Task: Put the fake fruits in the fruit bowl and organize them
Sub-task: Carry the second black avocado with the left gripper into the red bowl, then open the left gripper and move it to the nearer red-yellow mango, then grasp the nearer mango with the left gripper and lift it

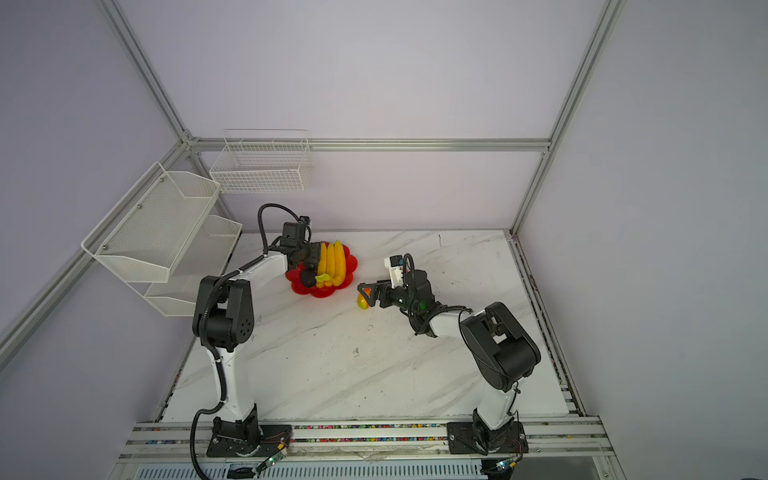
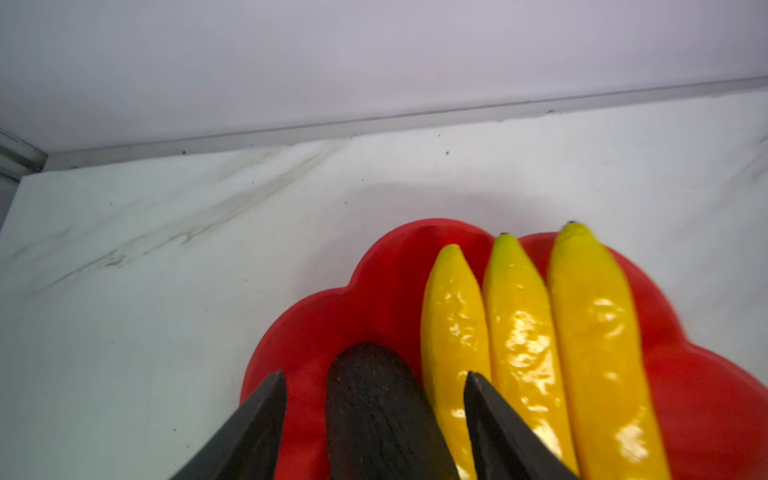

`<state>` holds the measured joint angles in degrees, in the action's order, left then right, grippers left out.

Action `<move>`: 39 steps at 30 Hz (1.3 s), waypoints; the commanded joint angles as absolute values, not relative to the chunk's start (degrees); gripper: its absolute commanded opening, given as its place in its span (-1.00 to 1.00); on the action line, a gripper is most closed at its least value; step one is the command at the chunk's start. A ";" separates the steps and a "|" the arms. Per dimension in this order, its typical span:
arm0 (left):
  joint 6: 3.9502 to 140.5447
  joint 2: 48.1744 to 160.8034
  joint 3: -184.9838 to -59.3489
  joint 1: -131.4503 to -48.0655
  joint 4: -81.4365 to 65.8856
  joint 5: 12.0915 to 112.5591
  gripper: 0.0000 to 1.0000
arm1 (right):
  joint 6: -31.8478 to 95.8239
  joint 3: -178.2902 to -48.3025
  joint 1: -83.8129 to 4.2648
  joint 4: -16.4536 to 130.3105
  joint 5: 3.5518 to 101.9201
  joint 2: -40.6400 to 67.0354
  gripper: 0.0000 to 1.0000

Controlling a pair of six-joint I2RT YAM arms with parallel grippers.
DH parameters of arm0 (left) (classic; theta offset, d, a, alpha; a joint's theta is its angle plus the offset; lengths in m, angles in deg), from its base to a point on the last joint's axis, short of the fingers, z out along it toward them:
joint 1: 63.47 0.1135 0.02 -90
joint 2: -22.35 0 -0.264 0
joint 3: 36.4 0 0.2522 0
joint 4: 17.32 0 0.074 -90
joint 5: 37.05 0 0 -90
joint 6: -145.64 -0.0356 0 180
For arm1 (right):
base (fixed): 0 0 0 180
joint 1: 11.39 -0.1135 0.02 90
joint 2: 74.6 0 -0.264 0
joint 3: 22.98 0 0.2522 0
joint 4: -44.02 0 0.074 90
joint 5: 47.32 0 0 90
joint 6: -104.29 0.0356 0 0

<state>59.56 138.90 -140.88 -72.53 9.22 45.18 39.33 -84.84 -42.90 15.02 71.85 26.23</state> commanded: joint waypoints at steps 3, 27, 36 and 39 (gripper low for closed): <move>62.25 125.07 -131.13 -74.74 2.97 51.07 0.35 | 39.22 -86.10 -42.71 18.87 71.65 24.62 0.95; 61.13 131.67 -128.06 -98.12 8.98 48.90 0.34 | 37.43 -70.86 -29.62 22.94 71.05 7.62 0.95; 61.71 134.97 -128.52 -98.19 8.77 50.06 0.30 | 38.13 -71.40 -29.32 22.20 73.21 9.01 0.95; 61.77 136.13 -129.22 -98.19 8.80 49.89 0.29 | 38.18 -71.28 -29.17 22.18 73.39 8.68 0.95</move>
<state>61.03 135.44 -124.36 -97.79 9.39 49.69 38.01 -71.22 -29.61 23.80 72.38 8.66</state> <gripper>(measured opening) 0.646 0.975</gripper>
